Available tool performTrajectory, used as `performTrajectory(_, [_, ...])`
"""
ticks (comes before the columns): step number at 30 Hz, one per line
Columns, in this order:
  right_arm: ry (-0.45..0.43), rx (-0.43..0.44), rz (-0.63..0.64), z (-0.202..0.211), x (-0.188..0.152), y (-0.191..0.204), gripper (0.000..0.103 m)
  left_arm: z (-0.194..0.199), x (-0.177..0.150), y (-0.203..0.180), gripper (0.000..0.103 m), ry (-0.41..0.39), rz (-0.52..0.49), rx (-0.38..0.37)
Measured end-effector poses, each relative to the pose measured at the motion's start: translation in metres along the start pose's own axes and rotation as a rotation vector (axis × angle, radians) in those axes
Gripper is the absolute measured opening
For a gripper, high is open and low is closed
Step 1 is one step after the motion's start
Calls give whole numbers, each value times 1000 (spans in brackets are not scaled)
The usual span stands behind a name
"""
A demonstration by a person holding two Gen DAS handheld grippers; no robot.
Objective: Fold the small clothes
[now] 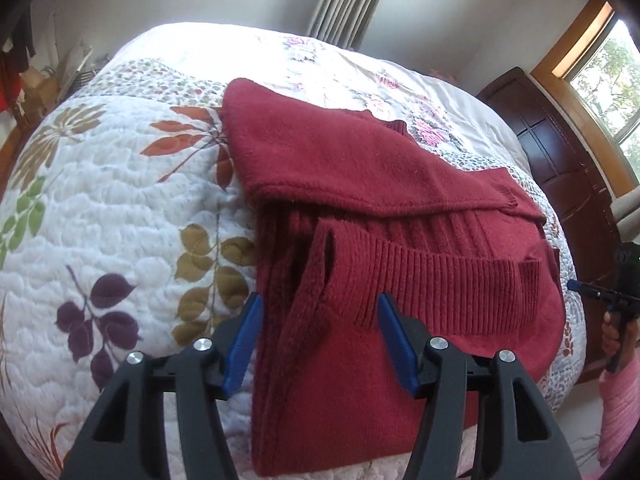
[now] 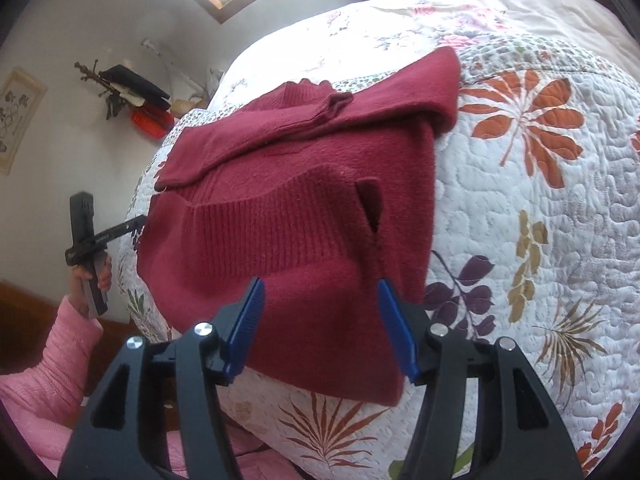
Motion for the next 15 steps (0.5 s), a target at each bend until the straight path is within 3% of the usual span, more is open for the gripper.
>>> performTrajectory(6, [16,-5,-5,-12,0,0,59,-23,11,0,57,51,7,-31])
performTrajectory(8, [13,-6,-9,-12,1,-2,59,-27,12,-3,44,57,2,-41])
performTrajectory(9, [10,-9,-12,-11,2,-4,59,-28,13,-4,30,56,-7,-33])
performTrajectory(10, [7,-11,-14,-10,3,-5,59,-29,13,-5,23,51,-23,-14])
performTrajectory(13, [-6,-20,-20,-6,8,-10,60,-24,14,-10,9,35,-29,-42])
performTrajectory(15, [-13,-32,-24,-2,12,-14,61,-16,14,-14,8,15,-37,-37])
Point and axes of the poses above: each gripper's, at about its wrist camera, not at the fingertips, and z roughly against the way its jaws point, y to its left, x to its top, the point moved 8 cm from there along -z, roughly the way its jaws point, and after that the axes turned 7 degrees about x, right-handed, at the moved point
